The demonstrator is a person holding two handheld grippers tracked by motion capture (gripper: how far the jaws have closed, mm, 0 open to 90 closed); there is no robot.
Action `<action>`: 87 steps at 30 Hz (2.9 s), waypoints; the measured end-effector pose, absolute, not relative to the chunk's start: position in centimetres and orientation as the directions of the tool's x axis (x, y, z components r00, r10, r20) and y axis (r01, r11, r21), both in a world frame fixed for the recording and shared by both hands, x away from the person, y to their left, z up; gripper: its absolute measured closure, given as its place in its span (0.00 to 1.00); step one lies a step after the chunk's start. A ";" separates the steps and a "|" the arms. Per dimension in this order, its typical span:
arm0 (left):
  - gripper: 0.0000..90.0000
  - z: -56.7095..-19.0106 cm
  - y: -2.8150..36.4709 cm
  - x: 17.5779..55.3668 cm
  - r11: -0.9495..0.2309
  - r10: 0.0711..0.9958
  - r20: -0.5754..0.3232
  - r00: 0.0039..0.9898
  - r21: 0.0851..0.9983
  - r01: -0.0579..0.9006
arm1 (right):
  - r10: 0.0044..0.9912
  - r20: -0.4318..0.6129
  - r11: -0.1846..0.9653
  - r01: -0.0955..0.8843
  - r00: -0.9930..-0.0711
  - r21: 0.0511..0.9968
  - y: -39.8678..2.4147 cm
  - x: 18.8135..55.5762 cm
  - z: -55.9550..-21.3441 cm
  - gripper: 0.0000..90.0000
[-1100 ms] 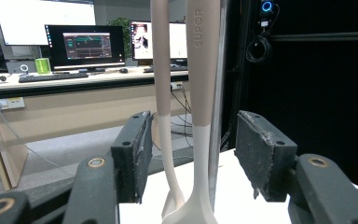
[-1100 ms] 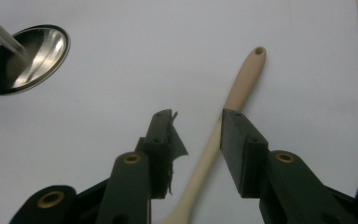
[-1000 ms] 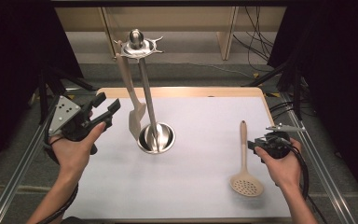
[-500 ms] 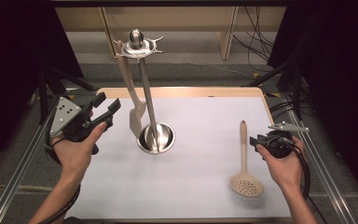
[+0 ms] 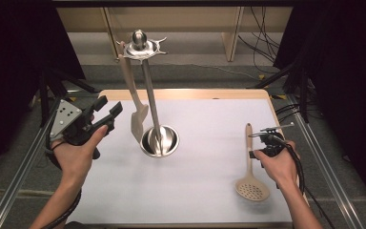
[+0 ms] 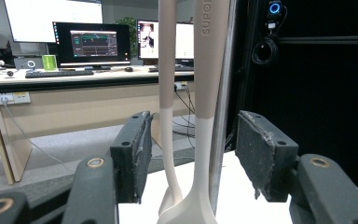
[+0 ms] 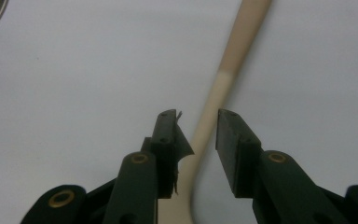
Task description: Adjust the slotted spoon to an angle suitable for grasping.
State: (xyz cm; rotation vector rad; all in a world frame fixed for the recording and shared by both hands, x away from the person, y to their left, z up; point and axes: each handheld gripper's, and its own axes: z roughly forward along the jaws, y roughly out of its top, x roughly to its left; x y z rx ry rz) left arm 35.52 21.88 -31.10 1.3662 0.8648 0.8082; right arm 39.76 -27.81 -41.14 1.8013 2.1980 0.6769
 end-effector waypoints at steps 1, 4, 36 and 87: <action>0.50 -31.1 22.0 35.5 0.045 0.883 -0.045 0.467 0.999 0.011 | 0.969 0.121 0.137 0.873 -0.216 0.467 -27.7 39.9 -41.2 0.77; 0.50 -31.1 22.0 35.6 0.051 0.884 -0.051 0.465 0.999 0.012 | 0.968 0.123 0.148 0.890 -0.220 0.431 -27.4 40.6 -41.8 0.76; 0.49 -31.4 21.9 35.8 0.054 0.872 -0.068 0.485 0.998 0.042 | 0.987 0.121 0.074 0.969 -0.105 0.234 -26.3 41.4 -44.3 0.87; 0.49 -31.8 17.2 35.5 -0.019 0.791 -0.021 0.612 0.998 0.058 | 0.919 0.120 0.173 0.659 -0.375 0.732 -23.7 35.5 -39.3 0.88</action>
